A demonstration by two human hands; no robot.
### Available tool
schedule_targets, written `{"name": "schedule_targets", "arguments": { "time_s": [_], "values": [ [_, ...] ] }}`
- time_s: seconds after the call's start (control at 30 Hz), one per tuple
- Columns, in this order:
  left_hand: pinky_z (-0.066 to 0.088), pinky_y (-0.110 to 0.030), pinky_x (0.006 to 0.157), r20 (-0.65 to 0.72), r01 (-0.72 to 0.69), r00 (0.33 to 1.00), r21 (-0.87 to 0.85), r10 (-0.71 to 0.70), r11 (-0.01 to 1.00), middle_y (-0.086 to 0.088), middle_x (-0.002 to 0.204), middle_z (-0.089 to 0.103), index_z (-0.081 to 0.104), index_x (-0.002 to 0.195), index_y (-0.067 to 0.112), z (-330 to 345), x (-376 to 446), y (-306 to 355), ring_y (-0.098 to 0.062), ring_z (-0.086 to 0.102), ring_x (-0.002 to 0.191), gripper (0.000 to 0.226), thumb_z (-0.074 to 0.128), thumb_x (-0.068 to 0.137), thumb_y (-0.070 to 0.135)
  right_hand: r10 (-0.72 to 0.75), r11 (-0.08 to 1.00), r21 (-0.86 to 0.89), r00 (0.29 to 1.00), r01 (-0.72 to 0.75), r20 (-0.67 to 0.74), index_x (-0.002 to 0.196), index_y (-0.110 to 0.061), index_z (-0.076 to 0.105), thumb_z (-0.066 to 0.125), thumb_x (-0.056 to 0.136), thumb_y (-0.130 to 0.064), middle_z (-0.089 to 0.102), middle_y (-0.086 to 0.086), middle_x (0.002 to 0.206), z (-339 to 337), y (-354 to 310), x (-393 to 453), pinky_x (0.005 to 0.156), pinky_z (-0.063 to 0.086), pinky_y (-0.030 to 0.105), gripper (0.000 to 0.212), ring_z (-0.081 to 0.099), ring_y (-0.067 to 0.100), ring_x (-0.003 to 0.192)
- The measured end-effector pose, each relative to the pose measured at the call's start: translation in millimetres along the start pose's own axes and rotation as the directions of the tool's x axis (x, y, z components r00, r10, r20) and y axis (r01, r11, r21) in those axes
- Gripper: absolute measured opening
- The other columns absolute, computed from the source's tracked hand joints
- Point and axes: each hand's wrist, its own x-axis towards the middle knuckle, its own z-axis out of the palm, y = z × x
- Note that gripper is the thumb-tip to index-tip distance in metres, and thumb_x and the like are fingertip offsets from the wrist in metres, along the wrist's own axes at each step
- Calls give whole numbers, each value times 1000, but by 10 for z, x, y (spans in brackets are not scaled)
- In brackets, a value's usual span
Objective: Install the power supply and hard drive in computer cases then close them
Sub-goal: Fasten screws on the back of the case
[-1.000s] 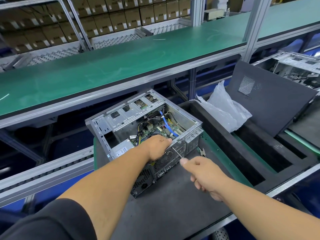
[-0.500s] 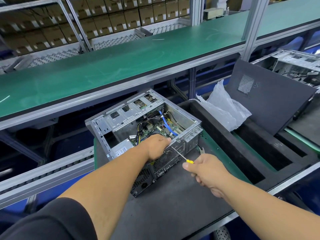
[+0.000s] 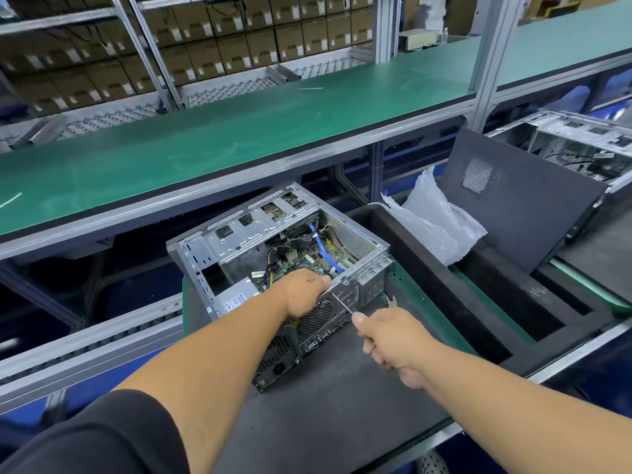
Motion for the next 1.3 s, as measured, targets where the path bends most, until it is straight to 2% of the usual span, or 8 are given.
{"name": "schedule_targets", "arguments": {
  "time_s": [0.07, 0.17, 0.27, 0.37, 0.53, 0.7, 1.0, 1.3],
  "values": [
    [34, -34, 64, -7, -3, 1000, 56, 3, 998, 1, 66, 38, 37, 65, 19, -4, -28, 33, -17, 39, 62, 50, 35, 109, 43, 136, 972, 177, 982, -158, 129, 86, -10, 67, 60, 100, -49, 65, 3, 58, 8, -84, -64, 42, 34, 20, 42, 45, 13, 40],
    [34, -34, 65, -187, -8, 982, 173, 41, 985, 1, 72, 46, 41, 71, 19, 19, -127, 98, -21, 47, 72, 41, 32, 108, 33, 102, 989, 90, 986, -114, 133, 92, -6, 69, 53, 103, -51, 68, 4, 61, 8, -133, -150, 43, 38, 19, 48, 50, 14, 42],
    [37, -21, 47, -566, -5, 801, -330, -194, 944, -3, 74, 54, 51, 80, 9, 75, -342, 230, -8, 53, 59, 24, 36, 99, 12, -77, 992, -98, 997, 79, 22, 87, -8, 62, 59, 99, -50, 64, 1, 60, -39, -50, -247, 51, 40, 22, 43, 47, 17, 46],
    [31, -17, 38, -397, -109, 743, -866, -538, 487, -1, 62, 56, 59, 83, 10, 192, -607, 349, -5, 46, 41, 34, 30, 87, -7, -149, 987, -65, 989, 148, -1, 85, -22, 62, 64, 93, -44, 62, -3, 61, -102, 57, -339, 47, 36, 20, 23, 45, 16, 47],
    [38, -21, 44, 38, -6, 862, -996, -506, -85, -8, 72, 69, 56, 105, 8, 680, -1043, 290, -12, 54, 49, 31, 30, 103, -9, -205, 978, 47, 976, 202, 70, 88, -24, 65, 63, 95, -30, 58, 1, 61, -66, 166, -470, 50, 31, 28, 10, 40, 18, 51],
    [46, -21, 48, 43, -42, 874, -986, -484, -164, -10, 84, 77, 62, 108, 8, 899, -1225, 176, -12, 69, 61, 8, 55, 104, 12, -241, 969, -12, 954, 247, 179, 86, -29, 69, 63, 94, -27, 59, 1, 60, 102, 251, -535, 47, 32, 26, 10, 42, 12, 47],
    [28, -18, 39, 75, -57, 837, -973, -542, -224, 5, 57, 51, 66, 93, 11, 884, -1219, 81, -5, 36, 42, 22, 64, 100, 32, -267, 958, -49, 938, 284, 220, 85, -30, 68, 63, 95, -25, 57, 1, 60, 165, 284, -641, 44, 31, 22, 12, 40, 11, 45],
    [37, -20, 46, -31, -150, 839, -973, -542, -176, -9, 83, 73, 70, 114, 5, 922, -1180, 67, -10, 58, 57, 20, 54, 103, 3, -276, 951, -80, 939, 298, 205, 85, -33, 68, 64, 95, -28, 57, 0, 59, 105, 356, -661, 46, 33, 23, 11, 41, 12, 47]
  ]
}}
